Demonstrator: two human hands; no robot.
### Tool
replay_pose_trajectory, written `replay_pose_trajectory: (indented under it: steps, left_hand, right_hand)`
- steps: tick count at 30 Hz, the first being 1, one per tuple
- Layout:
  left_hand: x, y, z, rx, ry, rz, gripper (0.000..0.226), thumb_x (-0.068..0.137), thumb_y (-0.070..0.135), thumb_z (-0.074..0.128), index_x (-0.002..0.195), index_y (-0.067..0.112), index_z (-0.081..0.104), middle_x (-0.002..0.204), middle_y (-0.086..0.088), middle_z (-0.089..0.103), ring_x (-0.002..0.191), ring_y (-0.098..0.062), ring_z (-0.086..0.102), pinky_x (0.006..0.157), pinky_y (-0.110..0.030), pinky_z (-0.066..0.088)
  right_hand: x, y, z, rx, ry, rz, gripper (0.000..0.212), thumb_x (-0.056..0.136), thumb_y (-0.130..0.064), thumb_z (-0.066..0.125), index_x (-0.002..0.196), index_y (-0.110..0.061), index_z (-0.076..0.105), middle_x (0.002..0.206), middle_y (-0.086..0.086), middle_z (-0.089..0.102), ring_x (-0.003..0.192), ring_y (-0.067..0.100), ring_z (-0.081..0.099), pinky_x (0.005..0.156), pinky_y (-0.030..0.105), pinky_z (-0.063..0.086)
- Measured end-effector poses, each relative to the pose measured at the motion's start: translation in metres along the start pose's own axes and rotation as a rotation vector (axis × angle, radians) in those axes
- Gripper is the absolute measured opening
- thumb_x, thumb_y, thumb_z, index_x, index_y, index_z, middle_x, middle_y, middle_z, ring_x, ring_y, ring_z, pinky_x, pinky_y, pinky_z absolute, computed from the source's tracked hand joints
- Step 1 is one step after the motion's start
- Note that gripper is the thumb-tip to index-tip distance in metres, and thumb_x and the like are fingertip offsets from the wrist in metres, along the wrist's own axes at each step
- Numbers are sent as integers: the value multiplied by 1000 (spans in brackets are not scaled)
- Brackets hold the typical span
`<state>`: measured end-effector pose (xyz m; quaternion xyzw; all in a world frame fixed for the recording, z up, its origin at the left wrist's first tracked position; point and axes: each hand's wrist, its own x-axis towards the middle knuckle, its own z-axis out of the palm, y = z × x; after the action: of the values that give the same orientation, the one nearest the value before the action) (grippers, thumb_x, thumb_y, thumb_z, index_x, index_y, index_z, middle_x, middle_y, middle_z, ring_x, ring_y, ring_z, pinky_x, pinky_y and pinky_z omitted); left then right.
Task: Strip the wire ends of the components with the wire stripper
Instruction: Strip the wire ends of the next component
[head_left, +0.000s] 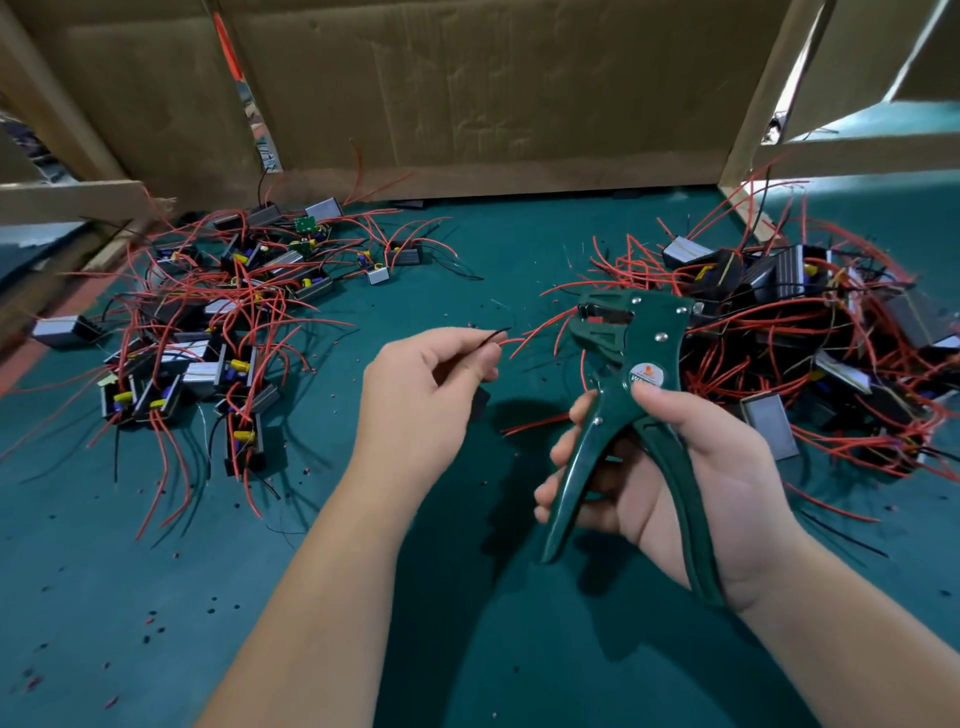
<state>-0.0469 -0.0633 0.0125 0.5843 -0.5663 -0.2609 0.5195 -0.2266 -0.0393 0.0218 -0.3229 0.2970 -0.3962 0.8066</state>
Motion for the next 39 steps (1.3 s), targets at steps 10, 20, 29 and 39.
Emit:
replay_pose_trajectory:
  steps: [10,20,29,39]
  left_hand:
    - [-3,12,1,-320,-51,-51,14,86,11,68,81,23,72,69,9,71,65,-2,61,59,-15,50]
    - [-3,12,3,-234,-42,21,7,82,25,62,77,26,67,65,18,61,62,-1,50,63,-15,43]
    - [-3,10,3,-183,-43,51,13,86,19,64,76,26,67,62,18,59,58,0,46,59,-13,39]
    - [-3,9,-3,-118,-120,36,15,86,14,69,81,27,73,77,11,74,69,-1,63,69,-14,50]
  right_hand:
    - [-3,1,-2,22,-203,171,47,66,-38,67,95,-1,65,82,24,61,69,42,63,68,52,53]
    - [-3,1,-2,-13,-239,150,51,58,-41,80,92,-5,66,81,23,62,69,40,64,67,49,54]
    - [-3,3,3,-92,-132,141,45,69,-52,59,80,-8,66,71,19,61,58,36,63,56,43,54]
    - [0,0,5,-63,81,30,44,68,-55,58,65,-10,56,55,12,47,37,26,47,42,32,46]
